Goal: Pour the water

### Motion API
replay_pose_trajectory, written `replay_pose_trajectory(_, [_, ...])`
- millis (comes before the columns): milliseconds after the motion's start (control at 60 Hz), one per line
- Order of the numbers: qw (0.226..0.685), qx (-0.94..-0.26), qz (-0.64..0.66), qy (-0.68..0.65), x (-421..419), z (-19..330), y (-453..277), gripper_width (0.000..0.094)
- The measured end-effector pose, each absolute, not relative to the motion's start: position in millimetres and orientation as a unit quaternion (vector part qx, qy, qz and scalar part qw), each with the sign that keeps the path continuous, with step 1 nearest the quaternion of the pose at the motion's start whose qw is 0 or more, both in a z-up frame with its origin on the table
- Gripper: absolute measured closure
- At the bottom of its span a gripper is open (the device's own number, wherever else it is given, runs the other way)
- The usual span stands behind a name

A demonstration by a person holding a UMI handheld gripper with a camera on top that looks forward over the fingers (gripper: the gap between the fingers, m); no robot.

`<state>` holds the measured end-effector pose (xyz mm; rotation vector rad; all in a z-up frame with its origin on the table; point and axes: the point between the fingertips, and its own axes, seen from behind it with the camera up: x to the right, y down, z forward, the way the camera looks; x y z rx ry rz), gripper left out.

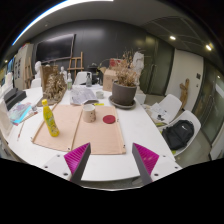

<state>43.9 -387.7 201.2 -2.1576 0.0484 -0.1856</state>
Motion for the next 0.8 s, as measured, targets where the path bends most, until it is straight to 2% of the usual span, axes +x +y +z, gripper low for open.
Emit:
replay_pose_trajectory(167, [0.461,-0.886,-0.053,0.002,0.8,186.7,-385.6,0.0075])
replay_pose_trajectory(450, [0.474,-0.88,0.006,-0.042,-149.2,153.3,-362.0,0.0073])
replay_pose_trajectory(633, [0.506,-0.861,0.034,-0.045,-228.2,132.6,-302.1,0.0075])
replay_pose_trajectory(800, [0.528,-0.848,0.023,-0.031,-261.5,100.7,-224.2,0.0074])
